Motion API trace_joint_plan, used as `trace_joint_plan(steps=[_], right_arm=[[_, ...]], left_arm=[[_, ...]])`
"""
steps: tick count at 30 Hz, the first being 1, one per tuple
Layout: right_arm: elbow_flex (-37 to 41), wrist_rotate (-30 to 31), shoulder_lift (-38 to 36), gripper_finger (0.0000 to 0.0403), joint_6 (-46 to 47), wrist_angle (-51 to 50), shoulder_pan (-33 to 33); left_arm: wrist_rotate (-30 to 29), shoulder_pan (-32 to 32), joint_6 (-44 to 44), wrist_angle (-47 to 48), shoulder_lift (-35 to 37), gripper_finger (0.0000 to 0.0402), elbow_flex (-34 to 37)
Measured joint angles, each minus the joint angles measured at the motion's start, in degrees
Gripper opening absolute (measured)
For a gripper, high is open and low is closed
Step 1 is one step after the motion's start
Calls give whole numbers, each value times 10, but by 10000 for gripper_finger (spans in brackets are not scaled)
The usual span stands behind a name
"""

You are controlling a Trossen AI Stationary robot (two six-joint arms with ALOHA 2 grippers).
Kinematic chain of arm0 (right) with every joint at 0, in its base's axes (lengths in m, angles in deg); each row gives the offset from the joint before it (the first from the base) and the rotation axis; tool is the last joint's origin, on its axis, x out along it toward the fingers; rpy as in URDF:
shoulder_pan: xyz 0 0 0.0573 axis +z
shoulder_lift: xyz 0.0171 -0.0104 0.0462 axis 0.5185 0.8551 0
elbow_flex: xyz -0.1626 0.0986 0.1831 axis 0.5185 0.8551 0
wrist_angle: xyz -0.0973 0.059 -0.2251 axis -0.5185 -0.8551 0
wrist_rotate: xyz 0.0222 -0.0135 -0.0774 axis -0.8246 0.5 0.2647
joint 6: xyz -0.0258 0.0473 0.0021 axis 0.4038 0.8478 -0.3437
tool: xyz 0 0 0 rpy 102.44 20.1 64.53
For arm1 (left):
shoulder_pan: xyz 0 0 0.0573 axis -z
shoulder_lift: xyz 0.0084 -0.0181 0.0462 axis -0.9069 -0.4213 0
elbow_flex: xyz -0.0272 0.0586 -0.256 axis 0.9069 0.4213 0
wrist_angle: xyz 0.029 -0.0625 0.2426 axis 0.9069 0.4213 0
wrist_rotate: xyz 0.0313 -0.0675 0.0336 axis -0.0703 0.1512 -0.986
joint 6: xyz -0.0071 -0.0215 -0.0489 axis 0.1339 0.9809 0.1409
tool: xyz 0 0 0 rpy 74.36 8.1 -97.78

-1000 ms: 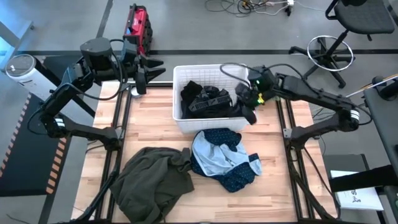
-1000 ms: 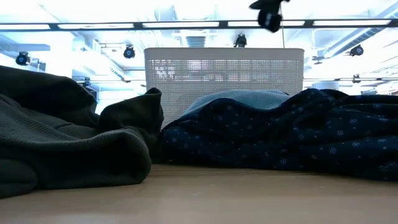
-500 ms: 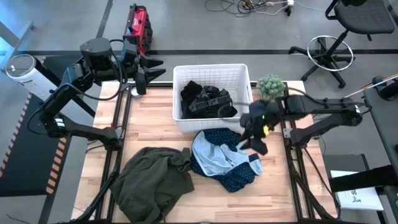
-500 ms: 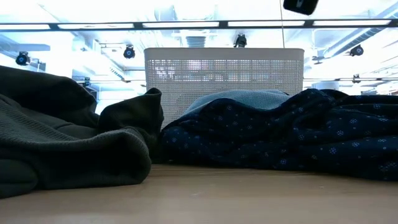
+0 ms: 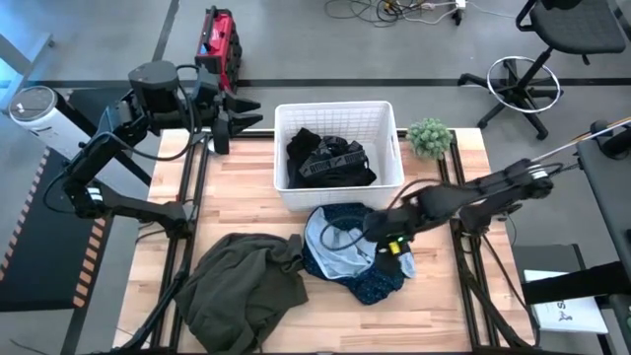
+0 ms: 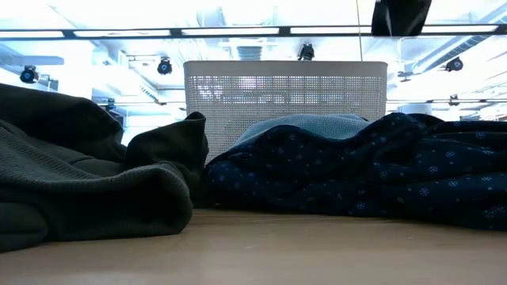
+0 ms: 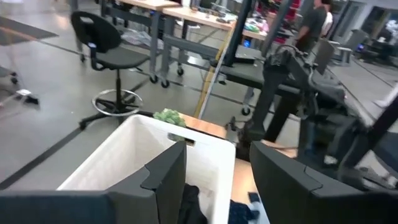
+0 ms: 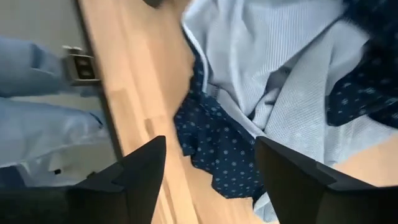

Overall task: Sort clothes
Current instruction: Put the blue shirt into the white bin

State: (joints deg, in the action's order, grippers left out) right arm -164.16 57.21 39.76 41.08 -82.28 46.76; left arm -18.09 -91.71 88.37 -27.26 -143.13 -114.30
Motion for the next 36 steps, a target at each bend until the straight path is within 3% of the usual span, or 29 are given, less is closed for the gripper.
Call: trace_joint_plan(steps=[5,13,21,25,28,36], right_arm=[[0,8,77,266,19,2,-2],[0,77,176,322,20,29,-8],[0,79,257,323,42,66,-42],[-2,78,296,288,57,65,-54],[-4,78,317,239,54,61,-54],[-1,63,305,27,50,79,-54]], left_arm=[[4,0,0,28,0,166,0],[4,0,-21,54,2,201,0],[10,0,-21,55,11,239,0],[10,0,-21,55,15,250,0],[10,0,-24,55,14,252,0],[14,1,-26,59,5,235,0]])
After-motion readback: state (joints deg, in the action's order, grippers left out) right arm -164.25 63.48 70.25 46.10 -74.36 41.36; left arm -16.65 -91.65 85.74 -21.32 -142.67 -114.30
